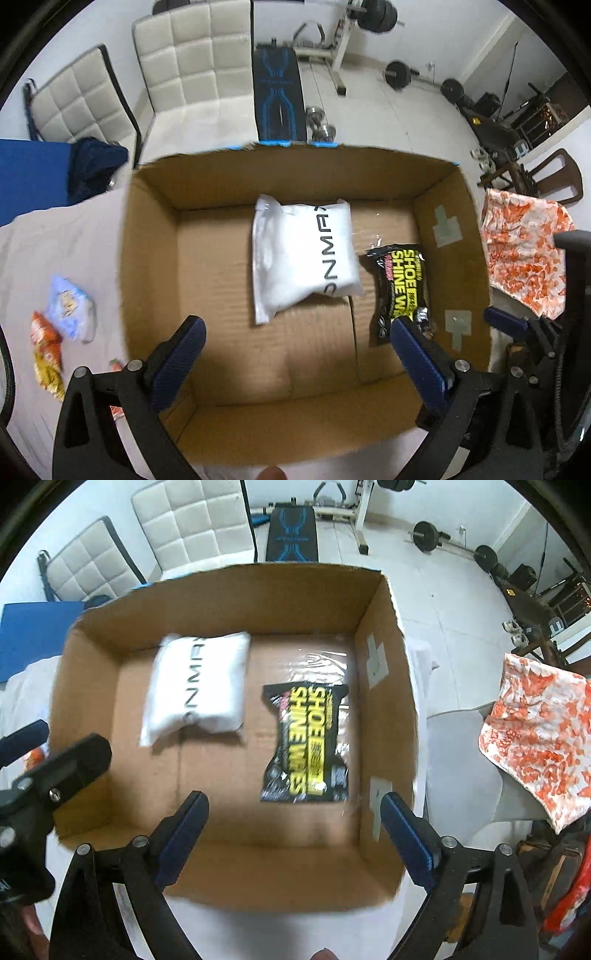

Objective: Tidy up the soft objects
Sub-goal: 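Open both tools to drop the pouch and wipes packet into the box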

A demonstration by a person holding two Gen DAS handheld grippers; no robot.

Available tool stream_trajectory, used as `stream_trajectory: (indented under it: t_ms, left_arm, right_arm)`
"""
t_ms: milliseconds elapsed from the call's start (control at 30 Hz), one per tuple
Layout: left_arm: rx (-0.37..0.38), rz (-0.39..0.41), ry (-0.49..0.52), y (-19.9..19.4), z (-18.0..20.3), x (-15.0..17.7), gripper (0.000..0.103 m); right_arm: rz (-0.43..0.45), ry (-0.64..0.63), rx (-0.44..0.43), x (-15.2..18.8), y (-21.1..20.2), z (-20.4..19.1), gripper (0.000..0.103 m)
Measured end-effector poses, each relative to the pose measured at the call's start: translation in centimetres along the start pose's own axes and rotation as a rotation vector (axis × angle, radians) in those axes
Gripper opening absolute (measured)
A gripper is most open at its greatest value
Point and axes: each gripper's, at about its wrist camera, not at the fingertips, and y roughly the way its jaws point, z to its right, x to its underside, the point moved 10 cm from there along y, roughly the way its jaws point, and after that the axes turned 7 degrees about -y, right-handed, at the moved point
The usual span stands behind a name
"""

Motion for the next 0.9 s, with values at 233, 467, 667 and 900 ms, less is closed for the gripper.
stream_trajectory:
  t_ms: [233,467,667,900]
  left_arm:
    - [-0.022,0.108,0.03,-5.5,-0.1,2.6,0.102]
    - [0.01,0.144,0.054,-9.6,0.4,5.6,0.102]
    - [0.053,0.155,0.064,-12.5,-0.2,6.8,0.102]
    - [0.066,0.168,0.017,-15.9,-5.4,7.3,0.103]
  right_arm:
    - [0.078,0.041,-0.017,4.0,-5.7,-1.0,0.096]
    - [0.143,0.066,0.009,7.4,-11.3,-2.1,0.096]
    - [0.172,0.099,0.016,8.5,-14.7,-3.7,0.096]
    - [0.191,0.076,-0.074,8.0,-16.7,-10.4,0.096]
